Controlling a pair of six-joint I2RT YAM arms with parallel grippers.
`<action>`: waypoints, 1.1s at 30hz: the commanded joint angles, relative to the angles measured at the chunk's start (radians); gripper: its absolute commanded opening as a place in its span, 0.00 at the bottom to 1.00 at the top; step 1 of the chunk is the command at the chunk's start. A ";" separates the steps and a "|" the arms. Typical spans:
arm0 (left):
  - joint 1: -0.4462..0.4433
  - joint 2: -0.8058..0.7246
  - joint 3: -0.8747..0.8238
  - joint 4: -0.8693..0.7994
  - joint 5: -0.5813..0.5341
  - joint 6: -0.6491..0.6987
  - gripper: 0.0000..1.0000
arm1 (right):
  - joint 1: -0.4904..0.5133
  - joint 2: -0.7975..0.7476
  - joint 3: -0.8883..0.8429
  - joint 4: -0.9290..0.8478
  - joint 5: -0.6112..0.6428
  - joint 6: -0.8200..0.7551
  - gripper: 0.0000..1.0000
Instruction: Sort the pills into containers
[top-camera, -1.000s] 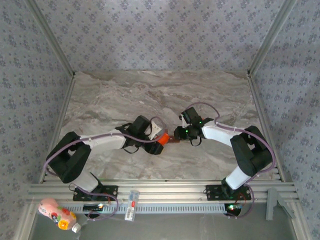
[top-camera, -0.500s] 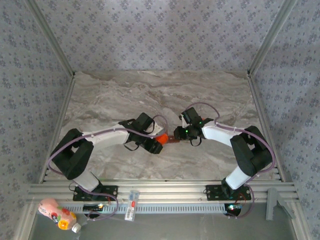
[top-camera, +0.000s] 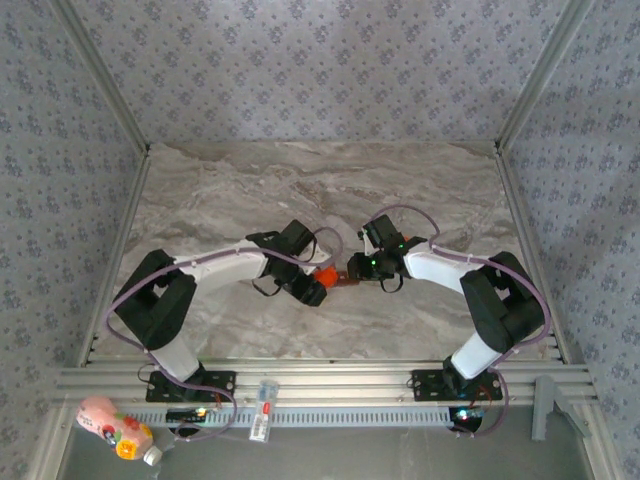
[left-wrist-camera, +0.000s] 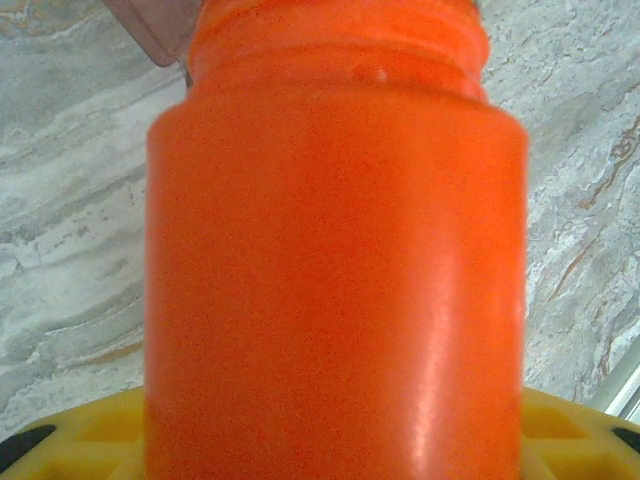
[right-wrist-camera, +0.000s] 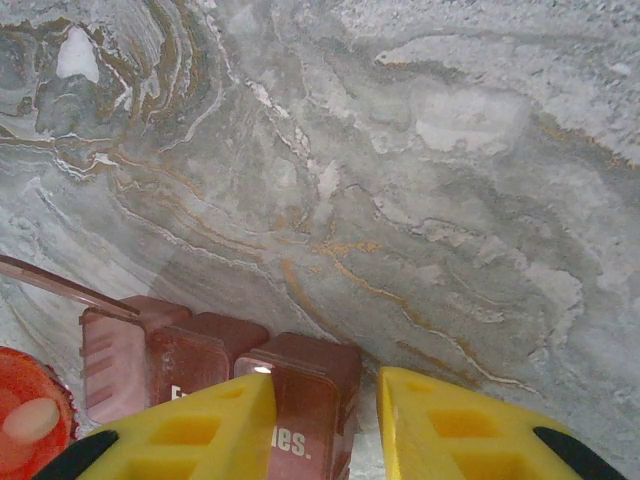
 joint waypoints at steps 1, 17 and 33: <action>-0.013 0.022 0.043 -0.068 -0.011 0.033 0.00 | 0.005 0.025 -0.026 -0.031 0.014 0.013 0.34; -0.015 0.042 0.075 -0.118 -0.053 0.055 0.00 | 0.008 0.029 -0.031 -0.027 0.017 0.016 0.34; -0.016 0.085 0.160 -0.246 -0.084 0.091 0.00 | 0.009 0.032 -0.031 -0.026 0.016 0.015 0.34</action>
